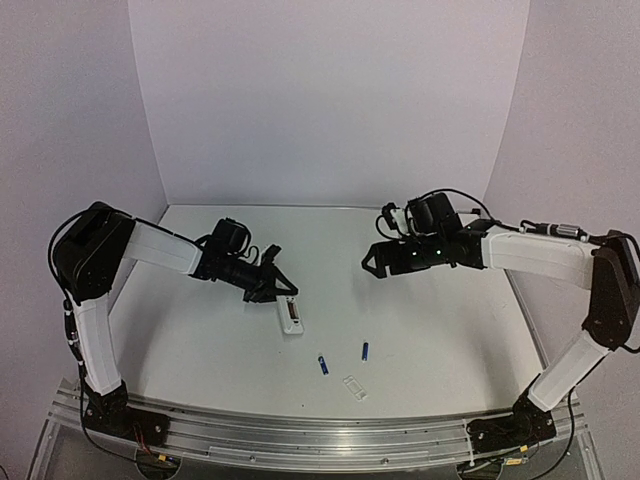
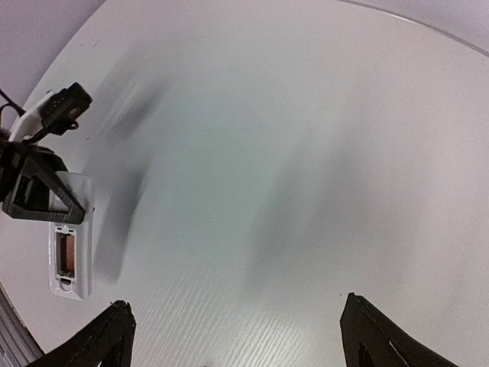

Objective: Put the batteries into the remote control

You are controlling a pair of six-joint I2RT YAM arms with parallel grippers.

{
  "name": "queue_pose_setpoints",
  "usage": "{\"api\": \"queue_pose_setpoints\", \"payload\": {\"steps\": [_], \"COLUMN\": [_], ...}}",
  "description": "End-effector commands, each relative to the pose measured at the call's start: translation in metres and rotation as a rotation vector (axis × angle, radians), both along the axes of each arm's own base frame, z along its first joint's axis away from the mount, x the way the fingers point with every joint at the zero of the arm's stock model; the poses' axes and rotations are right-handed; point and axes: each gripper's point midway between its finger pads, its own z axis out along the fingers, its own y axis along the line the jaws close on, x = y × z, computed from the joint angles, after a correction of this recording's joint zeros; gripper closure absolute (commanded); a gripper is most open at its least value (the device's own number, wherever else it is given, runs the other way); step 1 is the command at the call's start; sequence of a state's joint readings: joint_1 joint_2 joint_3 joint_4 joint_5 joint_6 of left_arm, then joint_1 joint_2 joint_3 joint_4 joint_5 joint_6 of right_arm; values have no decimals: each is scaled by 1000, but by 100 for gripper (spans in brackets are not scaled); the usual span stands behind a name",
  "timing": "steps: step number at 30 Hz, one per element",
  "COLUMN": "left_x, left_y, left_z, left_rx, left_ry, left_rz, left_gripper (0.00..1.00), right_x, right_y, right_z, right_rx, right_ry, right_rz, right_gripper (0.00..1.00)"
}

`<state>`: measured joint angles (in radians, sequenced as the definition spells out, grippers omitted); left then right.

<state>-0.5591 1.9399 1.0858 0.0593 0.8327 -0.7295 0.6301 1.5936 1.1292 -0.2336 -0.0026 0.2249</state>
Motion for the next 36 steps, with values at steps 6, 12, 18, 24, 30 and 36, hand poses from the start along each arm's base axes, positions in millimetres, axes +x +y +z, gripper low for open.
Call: {"api": "queue_pose_setpoints", "payload": {"steps": [6,12,18,24,30,36], "left_x": [-2,11,23,29,31,27], "left_y": [4,14,34,59,85,90], "left_z": [-26,-20,4,29,48,63], "left_rx": [15,56,76,82,95,87], "left_ry": [-10,-72,-188,-286,-365,-424], "left_rz": [0,107,266,426,562,559], "left_gripper": [100,100,100,100,100,100], "right_x": [-20,-58,-100,-127,-154,-169], "right_y": [-5,19,47,75,104,118], "right_z": [-24,-38,-71,-90,-106,-125], "right_rx": [29,-168,-339,-382,-391,-455], "right_ry": [106,81,133,143,174,158], "right_rz": [-15,177,340,429,488,507], "right_gripper": [11,14,18,21,25,32]}}
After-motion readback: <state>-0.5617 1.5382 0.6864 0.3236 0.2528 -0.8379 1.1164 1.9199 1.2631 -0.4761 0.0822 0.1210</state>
